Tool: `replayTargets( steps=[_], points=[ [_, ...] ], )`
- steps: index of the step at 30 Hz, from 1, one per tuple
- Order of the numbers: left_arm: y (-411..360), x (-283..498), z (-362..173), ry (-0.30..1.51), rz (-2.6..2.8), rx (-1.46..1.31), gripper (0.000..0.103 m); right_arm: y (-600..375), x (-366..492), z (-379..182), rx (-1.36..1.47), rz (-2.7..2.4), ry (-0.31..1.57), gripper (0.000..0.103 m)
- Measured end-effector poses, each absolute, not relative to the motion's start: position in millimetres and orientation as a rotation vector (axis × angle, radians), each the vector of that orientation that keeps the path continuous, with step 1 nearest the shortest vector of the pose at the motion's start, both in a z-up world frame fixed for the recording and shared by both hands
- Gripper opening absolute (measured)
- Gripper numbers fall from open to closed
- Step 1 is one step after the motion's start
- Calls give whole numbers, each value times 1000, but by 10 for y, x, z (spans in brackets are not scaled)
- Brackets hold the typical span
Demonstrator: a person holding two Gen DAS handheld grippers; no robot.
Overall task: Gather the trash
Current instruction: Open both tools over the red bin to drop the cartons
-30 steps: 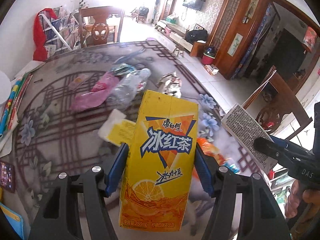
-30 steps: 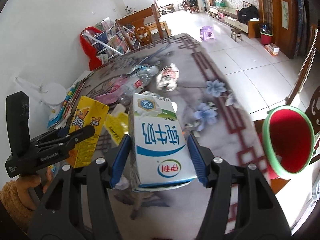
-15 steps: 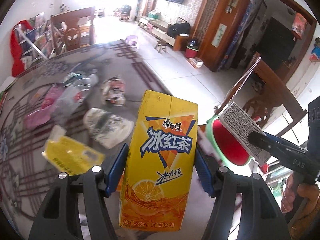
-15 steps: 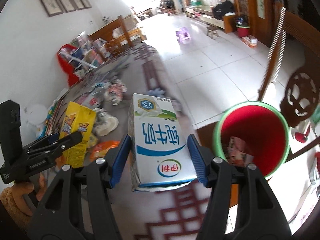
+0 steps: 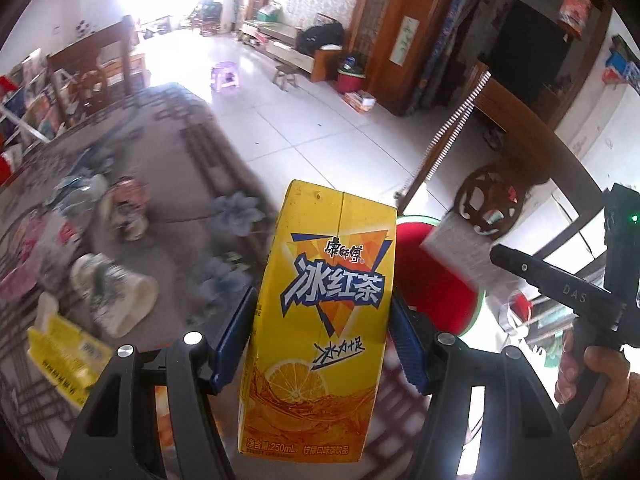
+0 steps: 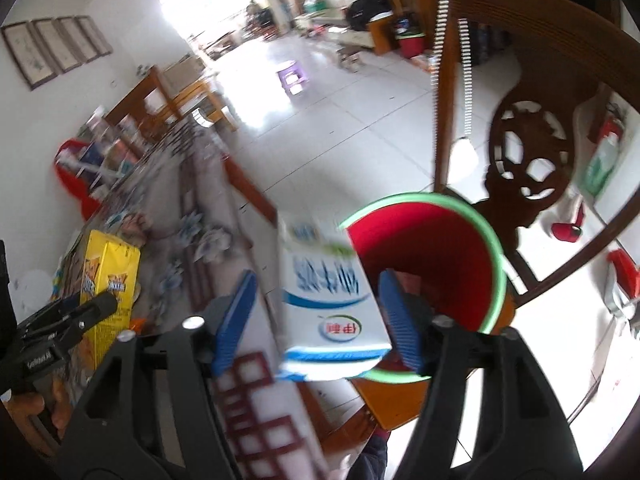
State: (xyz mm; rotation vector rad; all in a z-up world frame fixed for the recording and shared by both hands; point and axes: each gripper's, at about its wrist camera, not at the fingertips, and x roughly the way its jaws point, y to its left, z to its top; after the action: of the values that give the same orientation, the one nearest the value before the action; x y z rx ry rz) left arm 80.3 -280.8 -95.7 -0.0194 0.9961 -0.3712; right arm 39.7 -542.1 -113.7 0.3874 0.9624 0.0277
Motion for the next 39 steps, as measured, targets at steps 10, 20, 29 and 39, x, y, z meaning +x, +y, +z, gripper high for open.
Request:
replayTargets(
  steps=[10,20,29,39],
  points=[
    [-3939,1060,-1025,999,-614,79,61,-6008,154,-1127,462,-119,927,65],
    [-4314,1108,-1023,1000,-688,78,80,-6268,-142,-1096,494,-205,912,65],
    [-3839,928,-992,983,-589,11,80,-6047,-58,-1055,460,-144,911,68],
    [-2760,746,-1006,974,-361,-110,80,-5417,157,-1021,383,-3,942,70]
  ],
)
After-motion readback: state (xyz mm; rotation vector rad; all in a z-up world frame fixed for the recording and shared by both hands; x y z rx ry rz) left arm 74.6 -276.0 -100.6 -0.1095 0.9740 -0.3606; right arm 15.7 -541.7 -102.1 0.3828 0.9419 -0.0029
